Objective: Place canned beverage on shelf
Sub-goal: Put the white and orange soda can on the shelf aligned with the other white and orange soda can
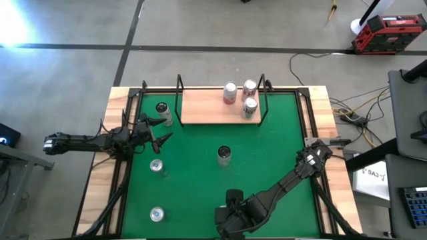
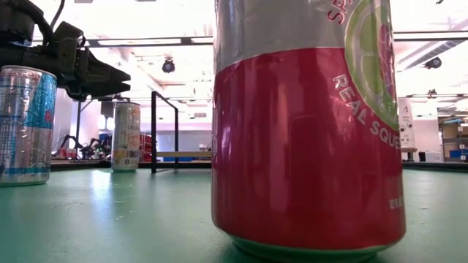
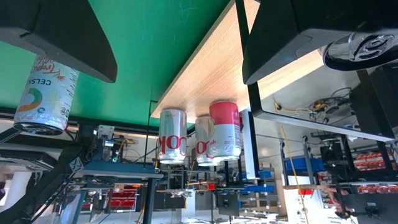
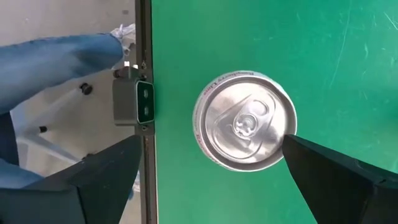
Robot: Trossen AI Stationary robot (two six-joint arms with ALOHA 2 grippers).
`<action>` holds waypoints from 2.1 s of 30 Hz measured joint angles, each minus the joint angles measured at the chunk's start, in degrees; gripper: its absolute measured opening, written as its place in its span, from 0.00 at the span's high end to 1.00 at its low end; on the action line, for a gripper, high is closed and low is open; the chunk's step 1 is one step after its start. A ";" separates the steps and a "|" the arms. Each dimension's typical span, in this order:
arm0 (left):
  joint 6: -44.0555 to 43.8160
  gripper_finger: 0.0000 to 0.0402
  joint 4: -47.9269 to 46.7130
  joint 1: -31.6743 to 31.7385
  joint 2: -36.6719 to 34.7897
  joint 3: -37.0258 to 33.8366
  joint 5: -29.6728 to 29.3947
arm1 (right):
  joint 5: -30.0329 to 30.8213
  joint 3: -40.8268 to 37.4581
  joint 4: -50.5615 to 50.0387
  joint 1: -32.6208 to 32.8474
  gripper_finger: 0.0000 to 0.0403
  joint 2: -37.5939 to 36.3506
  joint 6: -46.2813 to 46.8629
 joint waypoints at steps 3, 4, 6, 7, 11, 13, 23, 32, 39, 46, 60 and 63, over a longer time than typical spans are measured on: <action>0.00 0.17 0.01 -0.01 0.00 0.01 0.00 | 0.93 -0.01 0.52 0.00 0.06 0.00 0.09; 0.00 0.17 -0.01 0.01 0.00 -0.01 0.00 | 1.32 -0.01 0.59 0.00 0.06 0.00 0.13; 0.00 0.17 0.01 -0.01 0.00 0.01 0.00 | 1.73 -0.03 1.22 0.00 0.06 0.00 0.32; 0.00 0.17 0.01 0.01 0.00 0.01 0.00 | 2.30 -0.03 1.62 0.00 0.06 0.00 0.34; 0.00 0.17 0.01 0.00 0.00 -0.01 0.00 | 5.29 -0.03 1.84 0.00 0.06 0.00 0.39; 0.00 0.17 0.01 0.01 0.00 -0.01 0.00 | 5.97 -0.03 1.83 0.00 0.06 0.00 0.49; 0.00 0.17 0.01 0.00 0.00 0.00 0.00 | 5.85 -0.10 1.36 0.00 0.06 2.55 2.65; 0.00 0.17 0.01 -0.01 0.02 -0.01 0.00 | 5.44 -0.72 1.21 -0.61 0.06 4.02 3.61; 0.00 0.17 0.01 0.00 0.02 0.01 0.00 | 5.48 -0.84 1.42 -0.63 0.06 4.52 4.25; 0.02 0.17 0.00 0.00 0.04 0.00 0.00 | 5.49 -1.69 1.12 -0.63 0.06 4.52 5.90; 0.00 0.17 0.01 0.00 0.04 0.01 0.00 | 6.25 -1.91 1.09 -0.84 0.30 4.52 11.72; 0.00 0.17 0.01 -0.01 0.04 0.01 0.00 | 7.09 -1.16 -2.24 -1.52 0.30 4.24 18.03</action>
